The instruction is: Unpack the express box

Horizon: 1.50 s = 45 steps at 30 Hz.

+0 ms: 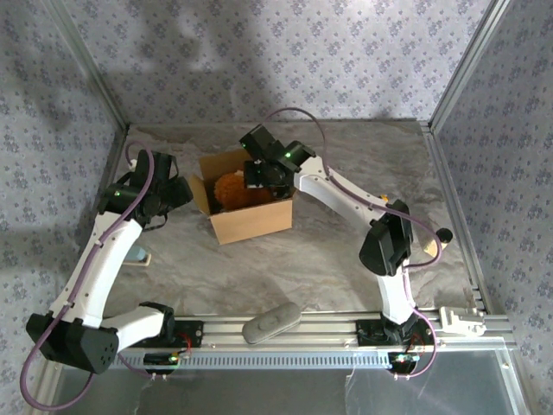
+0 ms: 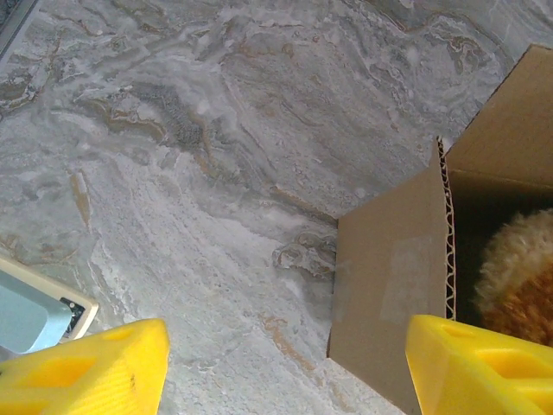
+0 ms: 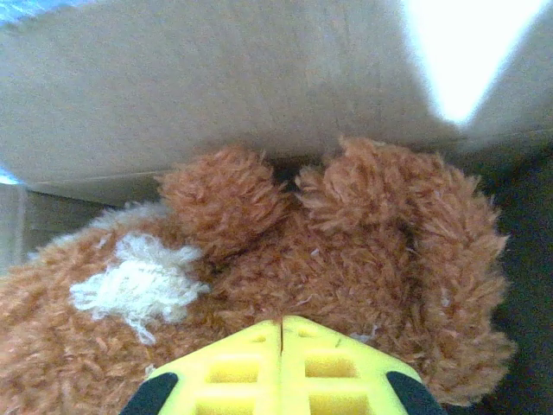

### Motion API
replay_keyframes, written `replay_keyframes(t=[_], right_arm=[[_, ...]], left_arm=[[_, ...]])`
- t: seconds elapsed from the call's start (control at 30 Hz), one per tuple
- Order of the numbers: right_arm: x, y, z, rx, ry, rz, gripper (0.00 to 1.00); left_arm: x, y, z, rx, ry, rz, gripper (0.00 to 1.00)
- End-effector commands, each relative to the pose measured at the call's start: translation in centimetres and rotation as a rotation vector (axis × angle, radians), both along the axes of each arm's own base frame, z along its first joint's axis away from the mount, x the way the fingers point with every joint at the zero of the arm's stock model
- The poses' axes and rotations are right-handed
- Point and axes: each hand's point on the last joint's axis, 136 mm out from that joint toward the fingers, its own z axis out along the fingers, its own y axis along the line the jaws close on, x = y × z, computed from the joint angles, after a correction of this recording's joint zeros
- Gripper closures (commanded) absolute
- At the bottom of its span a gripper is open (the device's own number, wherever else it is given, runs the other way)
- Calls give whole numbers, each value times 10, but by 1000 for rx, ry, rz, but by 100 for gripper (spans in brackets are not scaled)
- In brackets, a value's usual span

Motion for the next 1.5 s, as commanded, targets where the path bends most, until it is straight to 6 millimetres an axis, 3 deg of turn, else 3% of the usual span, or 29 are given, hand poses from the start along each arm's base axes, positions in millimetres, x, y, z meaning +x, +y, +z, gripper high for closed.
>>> replay_keyframes(t=[0.0,0.23,0.57,0.83,1.0,1.27,1.47], right_arm=[[3,-13,49,40,-92,-17,100],[3,-24,90,108,-162,-21,100],[1,-37,129,181,-217,-21,100],[-19,-47,171,242,-288,3,100],[-42,-62,192,259,-322,8,100],[-88,-98,203,304,-351,5,100],[-127,-137,177,317,-322,-47,100]], left_arm=[[2,0,-2,-4,1,-3,27],[2,0,0,-5,-6,1,28],[1,1,2,-6,-8,5,27],[1,0,4,-15,-11,7,27],[1,0,6,-21,-23,10,27],[0,-3,12,-46,-38,10,27],[-7,-6,15,-82,-40,0,27]])
